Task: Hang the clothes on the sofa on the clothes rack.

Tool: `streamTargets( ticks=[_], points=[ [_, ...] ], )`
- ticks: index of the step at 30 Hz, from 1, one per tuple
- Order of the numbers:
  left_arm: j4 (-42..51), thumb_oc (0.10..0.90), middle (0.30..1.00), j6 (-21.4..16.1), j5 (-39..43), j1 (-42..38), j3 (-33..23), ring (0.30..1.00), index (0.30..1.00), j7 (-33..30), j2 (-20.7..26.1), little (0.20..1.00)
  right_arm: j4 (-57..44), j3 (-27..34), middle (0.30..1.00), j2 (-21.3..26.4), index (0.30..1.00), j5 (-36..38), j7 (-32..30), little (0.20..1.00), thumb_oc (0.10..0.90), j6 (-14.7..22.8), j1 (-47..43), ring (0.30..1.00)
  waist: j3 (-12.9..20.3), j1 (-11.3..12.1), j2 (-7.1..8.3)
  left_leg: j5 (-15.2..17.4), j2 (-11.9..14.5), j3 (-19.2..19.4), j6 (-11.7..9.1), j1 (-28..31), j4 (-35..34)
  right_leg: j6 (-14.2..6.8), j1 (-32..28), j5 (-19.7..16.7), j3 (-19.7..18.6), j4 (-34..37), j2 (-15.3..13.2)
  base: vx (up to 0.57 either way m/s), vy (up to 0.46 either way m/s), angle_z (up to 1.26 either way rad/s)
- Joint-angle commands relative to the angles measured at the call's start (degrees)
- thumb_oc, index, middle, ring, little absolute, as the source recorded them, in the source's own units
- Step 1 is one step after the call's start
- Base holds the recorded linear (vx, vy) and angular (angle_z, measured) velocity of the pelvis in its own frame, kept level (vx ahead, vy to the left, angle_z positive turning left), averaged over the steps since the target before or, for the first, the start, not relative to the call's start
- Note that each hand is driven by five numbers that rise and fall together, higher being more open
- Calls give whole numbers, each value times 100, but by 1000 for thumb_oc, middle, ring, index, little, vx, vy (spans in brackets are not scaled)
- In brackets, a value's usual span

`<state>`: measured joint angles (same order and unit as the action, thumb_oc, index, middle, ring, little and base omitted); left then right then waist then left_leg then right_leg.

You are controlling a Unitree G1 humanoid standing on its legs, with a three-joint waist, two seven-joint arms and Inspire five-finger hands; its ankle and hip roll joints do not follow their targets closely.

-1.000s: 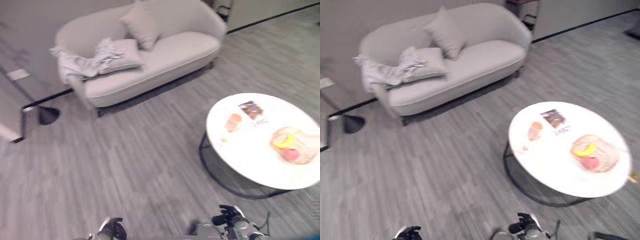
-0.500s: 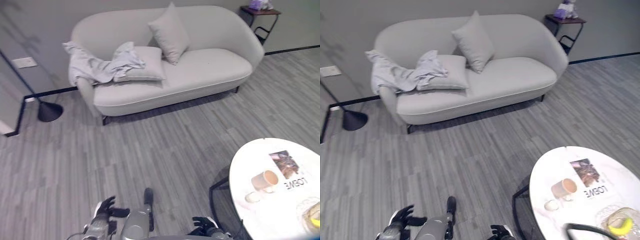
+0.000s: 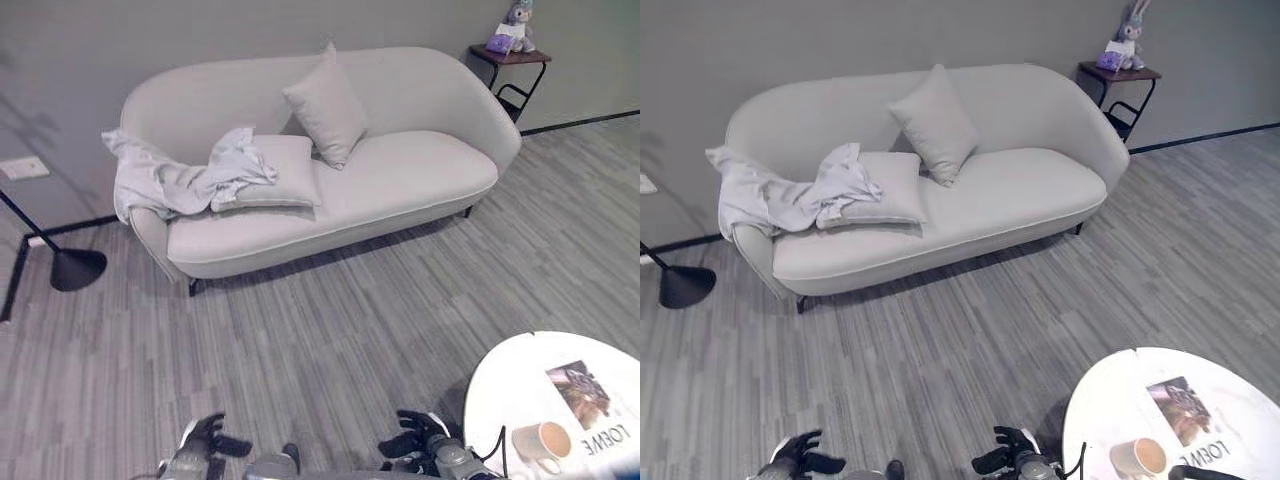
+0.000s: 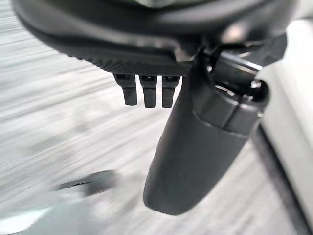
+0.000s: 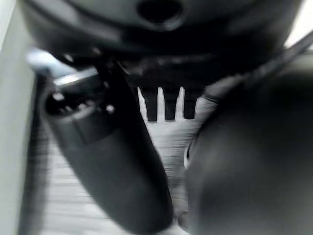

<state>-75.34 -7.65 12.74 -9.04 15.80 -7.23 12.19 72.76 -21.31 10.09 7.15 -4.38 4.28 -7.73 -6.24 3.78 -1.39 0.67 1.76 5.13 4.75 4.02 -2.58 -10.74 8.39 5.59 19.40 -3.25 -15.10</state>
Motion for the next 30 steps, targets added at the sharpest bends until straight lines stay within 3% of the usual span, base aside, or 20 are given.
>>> streamTargets(
  ticks=[1,2,3,4,5,6,8,9,10,13,15,16,18,19,20,21,22,23,26,30],
  points=[
    [-206,800,900,-167,-223,-190,203,900,900,13,-83,900,-7,157,900,68,900,123,24,900,800,-39,-115,900,-12,-71,162,491,-252,-23,-537,647,-233,-144,170,-1698,-887,701,-366,537,-91,89],
    [-267,800,900,-157,-228,-211,181,900,900,18,-95,900,-22,242,900,65,900,177,-8,900,800,-41,-74,900,47,-67,250,642,-251,-152,-549,739,-204,-188,50,-1641,-890,813,-356,567,-149,86],
    [-353,800,900,-153,-161,-123,151,900,900,54,-162,900,-10,117,900,43,900,104,67,900,800,-88,-38,900,43,-123,329,761,-247,-216,-564,879,-125,-243,-33,-1848,-881,633,-382,743,-272,96],
    [-498,800,900,-111,80,-38,-125,900,900,66,-195,900,23,205,900,34,900,125,10,900,800,-76,-42,900,193,-98,389,897,-49,-462,-646,1115,-43,-204,-115,-1720,-815,542,-214,588,-238,109],
    [-498,800,900,-111,81,-36,-127,900,900,67,-197,900,23,202,900,36,900,125,10,900,800,-75,-41,900,184,-114,368,907,-23,-475,-653,1131,-44,-199,-147,-1713,-788,551,-196,660,-329,138],
    [-708,800,900,-36,408,134,-335,900,900,230,-299,900,86,166,900,81,900,88,79,900,800,-87,-71,900,268,-75,314,693,234,-609,-814,997,372,-97,-310,-1682,-543,604,-11,274,-160,109],
    [-775,800,900,-28,385,217,-380,900,900,216,-314,900,86,140,900,121,900,78,71,900,800,-66,-107,900,296,-55,291,637,314,-692,-878,893,634,-38,-424,-1670,-416,701,63,351,-217,77],
    [-749,800,900,-36,399,314,-436,900,900,235,-307,900,52,136,900,246,900,130,40,900,800,-6,-245,900,295,70,270,426,404,-724,-1051,547,1341,60,-634,-1508,-149,825,201,314,-208,59],
    [-748,800,900,-35,399,314,-437,900,900,235,-308,900,54,136,900,248,900,130,40,900,800,-5,-246,900,301,57,261,445,414,-740,-1056,521,1375,63,-633,-1505,-133,825,209,284,-204,54],
    [-618,800,900,-74,479,293,-487,900,900,187,-294,900,113,180,900,442,900,167,-54,900,800,53,-347,900,117,292,266,-101,732,-517,-1272,-431,2988,378,-969,-1018,339,825,307,199,-183,48],
    [-484,800,900,-63,246,275,-309,900,900,192,-286,900,171,90,900,551,900,93,-94,900,800,26,-490,900,-79,421,257,-170,1152,-7,-1197,-732,3572,523,-1205,-759,501,825,444,229,-183,77],
    [-350,800,900,-65,-47,260,-115,900,900,197,-228,900,177,-12,900,615,900,-2,-102,900,800,7,-591,900,-174,497,252,-144,1379,400,-1168,-957,3566,571,-1382,-571,613,825,503,215,-109,52],
    [-299,800,900,-88,-50,274,-117,900,900,185,-177,900,149,-31,900,620,900,29,-105,900,800,19,-593,900,-189,546,203,43,1466,441,-1233,-1040,3425,546,-1511,-417,586,825,597,272,0,57],
    [-341,800,900,-92,-34,297,-143,900,900,185,-144,900,99,33,900,597,900,157,-65,900,800,41,-571,900,-169,582,235,216,1438,654,-1188,-1347,2700,498,-1606,-277,675,825,563,268,69,73],
    [-343,800,900,-93,-33,299,-141,900,900,186,-143,900,99,33,900,596,900,159,-64,900,800,41,-568,900,-160,577,249,207,1419,659,-1181,-1341,2674,494,-1602,-275,680,825,548,226,137,74],
    [-384,800,900,-92,-12,326,-155,900,900,187,-150,900,83,54,900,566,900,215,-51,900,800,53,-524,900,-139,585,244,64,1455,730,-1207,-1436,2167,467,-1632,-216,719,825,535,191,143,54],
    [-438,800,900,-73,6,365,-189,900,900,183,-167,900,70,82,900,505,900,265,-48,900,800,69,-452,900,-103,608,208,-362,1509,770,-1302,-1508,1471,445,-1700,-130,758,825,571,425,313,56],
    [-465,800,900,-86,59,371,-233,900,900,146,-188,900,87,57,900,392,900,243,-85,900,800,98,-343,900,-111,677,141,-1051,1659,750,-1427,-1714,382,415,-1888,62,847,825,616,345,243,46],
    [-484,800,900,-98,401,318,-389,900,900,106,-190,900,141,-7,900,238,900,175,-164,900,800,122,-261,900,-140,751,155,-1302,1833,558,-1536,-2041,-225,400,-2159,183,907,825,667,330,215,55],
    [-715,800,900,-38,868,455,-720,900,900,170,-197,900,193,26,900,46,900,254,-132,900,800,109,-134,900,-54,827,195,-1559,1906,542,-1598,-1945,-109,313,-2538,247,686,816,696,346,287,9]
  ],
)
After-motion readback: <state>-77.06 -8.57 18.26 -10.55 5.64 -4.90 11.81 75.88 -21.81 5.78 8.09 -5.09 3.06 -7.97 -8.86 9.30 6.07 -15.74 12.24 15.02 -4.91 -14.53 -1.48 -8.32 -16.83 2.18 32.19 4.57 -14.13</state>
